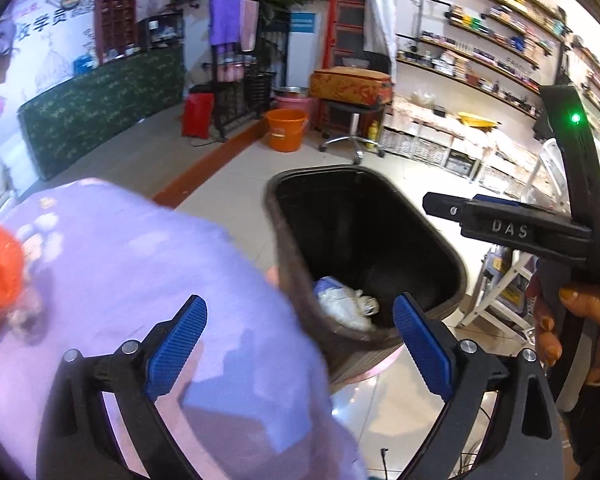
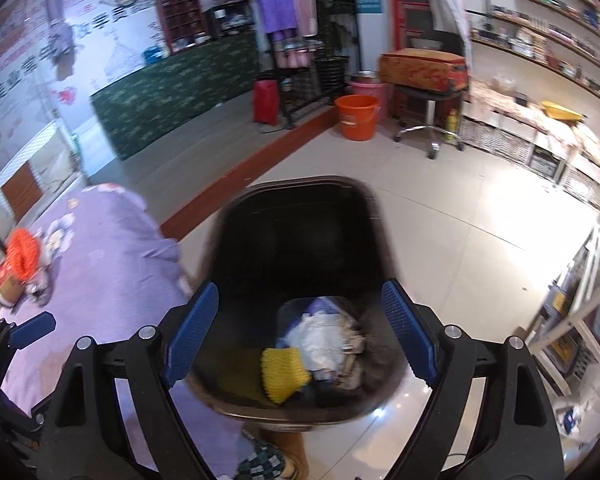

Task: Collect trash
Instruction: 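Grasp the red cup with the left gripper while the right gripper grasps the orange net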

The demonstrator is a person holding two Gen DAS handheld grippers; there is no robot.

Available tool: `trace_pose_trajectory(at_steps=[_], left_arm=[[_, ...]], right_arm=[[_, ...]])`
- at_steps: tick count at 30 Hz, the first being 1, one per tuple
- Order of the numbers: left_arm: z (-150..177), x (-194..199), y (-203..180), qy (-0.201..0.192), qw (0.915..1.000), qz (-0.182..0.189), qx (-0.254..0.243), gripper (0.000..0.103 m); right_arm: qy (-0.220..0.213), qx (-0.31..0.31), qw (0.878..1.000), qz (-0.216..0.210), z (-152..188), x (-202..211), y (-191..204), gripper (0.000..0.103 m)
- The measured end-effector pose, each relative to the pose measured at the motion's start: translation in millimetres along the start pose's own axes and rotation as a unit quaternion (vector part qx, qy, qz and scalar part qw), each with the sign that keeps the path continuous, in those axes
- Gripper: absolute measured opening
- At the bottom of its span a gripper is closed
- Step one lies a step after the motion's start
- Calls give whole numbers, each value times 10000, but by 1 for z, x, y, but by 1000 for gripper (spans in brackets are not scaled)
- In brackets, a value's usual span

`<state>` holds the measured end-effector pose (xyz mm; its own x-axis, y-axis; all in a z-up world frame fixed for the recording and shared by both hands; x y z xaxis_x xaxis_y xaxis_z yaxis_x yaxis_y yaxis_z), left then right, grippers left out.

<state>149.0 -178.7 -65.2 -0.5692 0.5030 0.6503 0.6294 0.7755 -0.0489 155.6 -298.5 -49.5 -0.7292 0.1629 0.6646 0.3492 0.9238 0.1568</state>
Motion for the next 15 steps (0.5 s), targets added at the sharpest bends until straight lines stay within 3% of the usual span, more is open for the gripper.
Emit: trace_pose_trajectory(at_steps=[7,13,15], left_arm=[[20,33,64,-31,9955,-594,733,92],[37,64,115,-76,9849,-1314,1124,93],[40,73,132,-65,9815,-1512,1171,93]], right_arm=[[197,463,9949,-874,4,-8,77,84],[279,914,9780,-1852,2,-9,163,84],[355,1107,9675,-2245,1,-12,197,84]])
Point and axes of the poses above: each gripper's, at about its wrist camera, not at the fingertips, and x roughly against the way its jaws point, y to its left, z to its underside, the point moved 3 cm from there along -x, roughly the way its jaws point, and after that the axes turned 3 degrees about -y, right-handed, at the moved point
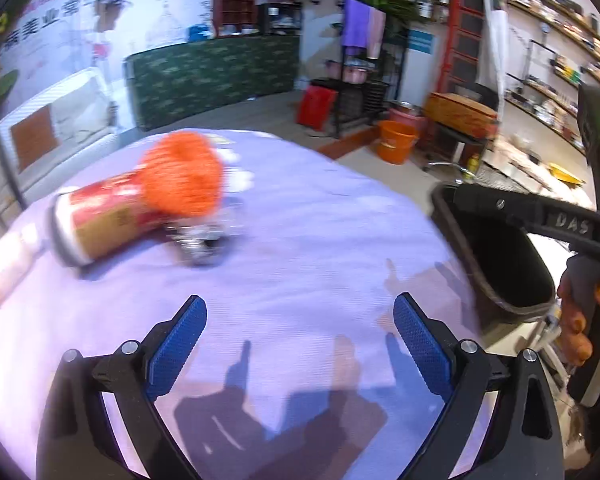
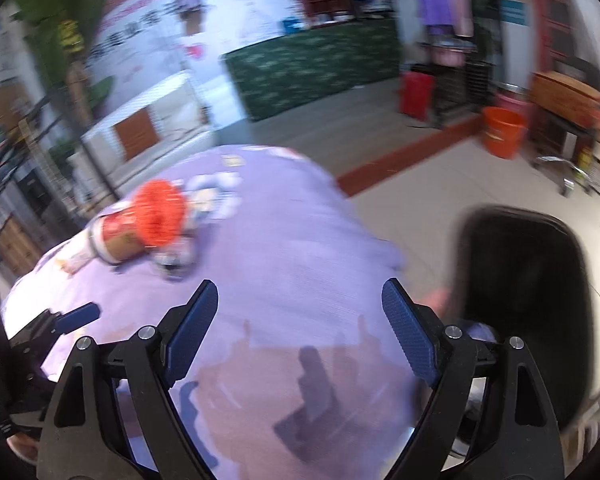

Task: Collect trash
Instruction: 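Grasp the red cup with the left gripper while the right gripper grasps the orange net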

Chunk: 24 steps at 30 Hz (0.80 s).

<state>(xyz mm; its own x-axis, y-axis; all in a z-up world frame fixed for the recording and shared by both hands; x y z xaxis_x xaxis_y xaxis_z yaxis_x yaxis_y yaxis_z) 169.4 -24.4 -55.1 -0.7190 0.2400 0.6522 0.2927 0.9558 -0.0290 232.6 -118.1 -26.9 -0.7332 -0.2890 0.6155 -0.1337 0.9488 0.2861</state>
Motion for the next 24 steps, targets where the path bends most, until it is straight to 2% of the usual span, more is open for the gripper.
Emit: trace_pose_trajectory(at_steps=[4,9,15,20,22,23,24], left_arm=[[-9,1,43,108,9996,-263,-36,93],[-24,7,87,129,9979,-634,-69,96],[-21,13,132,240,9949,-977,7,96],[-13,8,149,404,9935,-1059,-103,96],[-16,4,156,464,9938,-997,-164,96],[-17,1,157,502,9939,-961,-201,96],[-19,-3,159,545,9938,-941,-250,96]], right_arm=[[192,252,9978,-586,-15,-29,46,84],[408,461,9926,-1051,-35,-75,99,84],[692,839,9869,-1188,-43,-130,141,84],[910,1100,9846,-1008,-49,-176,159,83],[919,1140,9847,-951,-52,-184,160,76],[936,1188,9841,-932,-53,-186,161,65],[977,1243,9832,-913,-54,-188,162,51]])
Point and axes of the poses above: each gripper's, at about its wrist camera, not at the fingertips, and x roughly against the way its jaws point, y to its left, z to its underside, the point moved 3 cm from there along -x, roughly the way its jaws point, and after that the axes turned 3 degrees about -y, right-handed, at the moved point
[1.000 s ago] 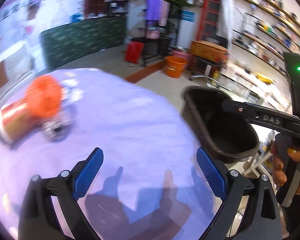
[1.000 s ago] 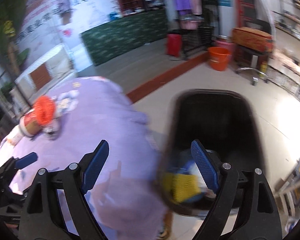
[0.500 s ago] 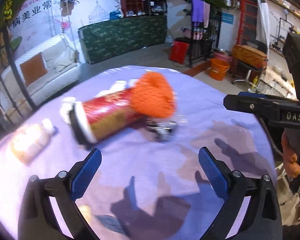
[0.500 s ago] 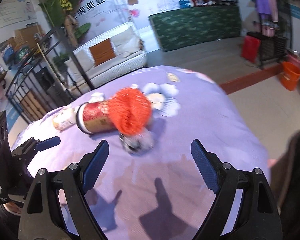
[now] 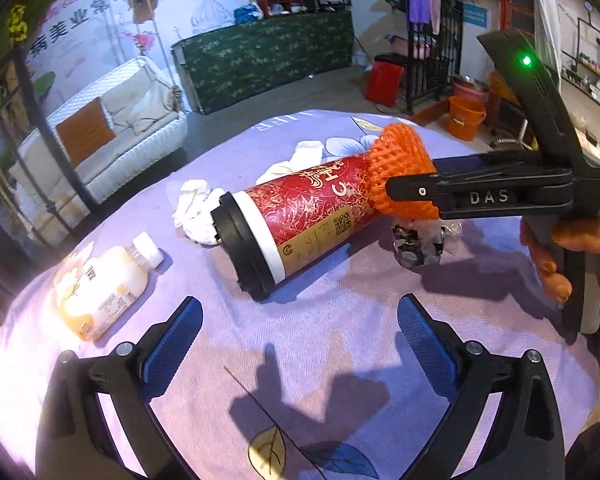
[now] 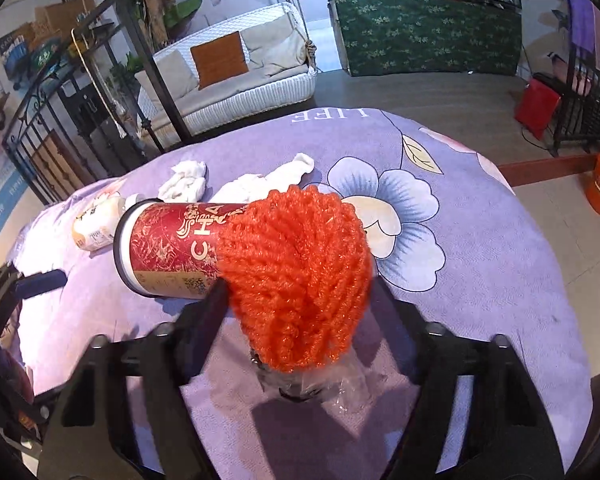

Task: Collect trash
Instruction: 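Grasp the red cup with the left gripper while the right gripper grasps the orange net, then carry the orange net to the bin and release it with the right gripper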

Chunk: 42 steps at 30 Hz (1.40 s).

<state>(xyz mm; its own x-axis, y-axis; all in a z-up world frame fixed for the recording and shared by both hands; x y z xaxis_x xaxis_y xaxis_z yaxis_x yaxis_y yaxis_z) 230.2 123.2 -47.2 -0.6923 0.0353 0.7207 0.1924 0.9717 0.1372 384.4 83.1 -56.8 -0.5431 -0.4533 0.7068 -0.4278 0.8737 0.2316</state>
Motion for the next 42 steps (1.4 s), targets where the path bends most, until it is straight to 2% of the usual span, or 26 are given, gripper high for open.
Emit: trace_pose_trajectory(at_steps=[3,5,8,11,15,20,23,26,28,31,37,42], left_arm=[[-10,-12,-1,126,9992,-75,-362,96],[-20,-19,-4,176,9974,-154,-684,96],[-33,-32,-8,445,9922,-70,-1166,96],[-43,-46,-16,699,9831,-103,-1691,96],[-50,-65,-29,984,9628,-175,-2510,96],[-54,-89,-43,1423,9384,-215,-3141,96],[-53,-104,-52,1595,9255,-298,-3423,88],[-49,-112,-59,1609,9161,-493,-3639,82],[-48,-111,-62,1569,9159,-525,-3658,81],[-47,-105,-64,1428,9218,-553,-3562,77],[-34,-75,-63,832,9412,-704,-3198,75],[-28,-35,-53,186,9608,-996,-2580,74]], right_arm=[[-5,12,10000,21,1,4,-5,30],[-86,-89,9999,-87,2,13,-7,27],[-273,-173,9993,-184,2,33,-12,27],[-439,-269,9983,-268,2,54,-18,27],[-517,-399,9972,-353,7,74,-28,27],[-476,-557,9965,-403,22,86,-37,27],[-457,-659,9962,-345,31,91,-45,27],[-394,-807,9954,-328,42,94,-53,27],[-395,-821,9955,-252,47,96,-58,27],[-418,-880,9950,-211,52,99,-63,27],[-501,-1035,9931,-216,60,107,-68,27],[-564,-1131,9917,-228,66,117,-70,27]])
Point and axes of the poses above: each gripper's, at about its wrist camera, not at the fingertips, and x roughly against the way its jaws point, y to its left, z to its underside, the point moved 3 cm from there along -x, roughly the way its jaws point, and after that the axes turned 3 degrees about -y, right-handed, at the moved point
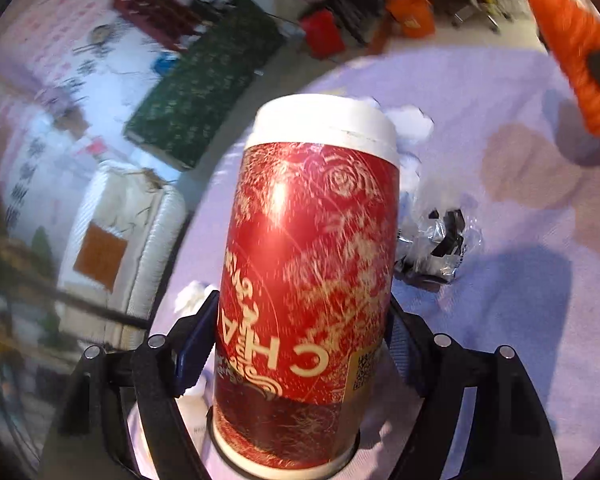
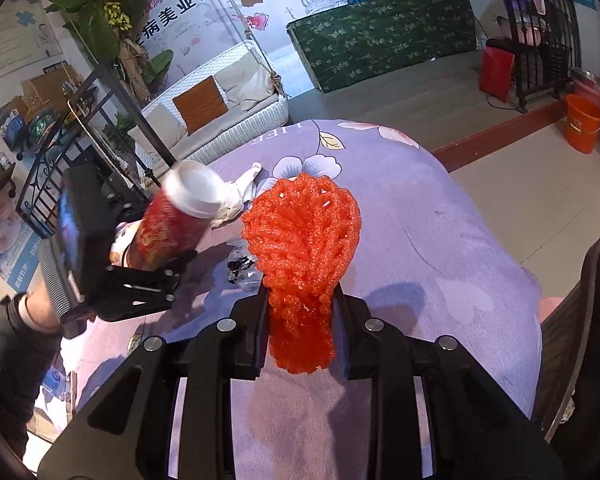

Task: Collect trash
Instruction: 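Carry the orange net to the bin and release it with the right gripper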

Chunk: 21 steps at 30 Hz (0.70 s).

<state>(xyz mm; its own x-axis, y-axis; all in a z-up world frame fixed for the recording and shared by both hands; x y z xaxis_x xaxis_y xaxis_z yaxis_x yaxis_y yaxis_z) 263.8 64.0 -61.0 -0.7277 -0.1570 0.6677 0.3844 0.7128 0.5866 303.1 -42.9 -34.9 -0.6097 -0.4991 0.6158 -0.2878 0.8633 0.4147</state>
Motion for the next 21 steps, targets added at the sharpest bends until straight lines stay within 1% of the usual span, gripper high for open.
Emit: trace_pose_trajectory(at_steps=[2,4,5,9,11,16,18,21], left_arm=[[7,11,7,-127,9992,-101,379,74],[15,26,12,-304,9962,-218,783,73],[17,29,14,-356,9950,-272,894,73],[27,48,18,-598,9862,-477,1471,73],[30,59,16,-680,9815,-427,1735,73],[26,80,9,-913,9719,-401,2132,73],[23,91,2,-1048,9652,-282,2379,73],[15,102,-10,-1222,9581,-38,2591,73]], right_arm=[[-36,-58,10000,-6,2,5,-2,27],[-60,-73,10000,3,5,10,-4,27],[-69,-88,9999,13,7,12,-5,27],[-99,-129,9999,23,15,21,-8,27],[-125,-173,9998,38,19,27,-11,27],[-201,-319,9992,97,31,44,-21,27],[-254,-376,9988,175,35,52,-27,27],[-334,-456,9979,311,44,64,-38,27]])
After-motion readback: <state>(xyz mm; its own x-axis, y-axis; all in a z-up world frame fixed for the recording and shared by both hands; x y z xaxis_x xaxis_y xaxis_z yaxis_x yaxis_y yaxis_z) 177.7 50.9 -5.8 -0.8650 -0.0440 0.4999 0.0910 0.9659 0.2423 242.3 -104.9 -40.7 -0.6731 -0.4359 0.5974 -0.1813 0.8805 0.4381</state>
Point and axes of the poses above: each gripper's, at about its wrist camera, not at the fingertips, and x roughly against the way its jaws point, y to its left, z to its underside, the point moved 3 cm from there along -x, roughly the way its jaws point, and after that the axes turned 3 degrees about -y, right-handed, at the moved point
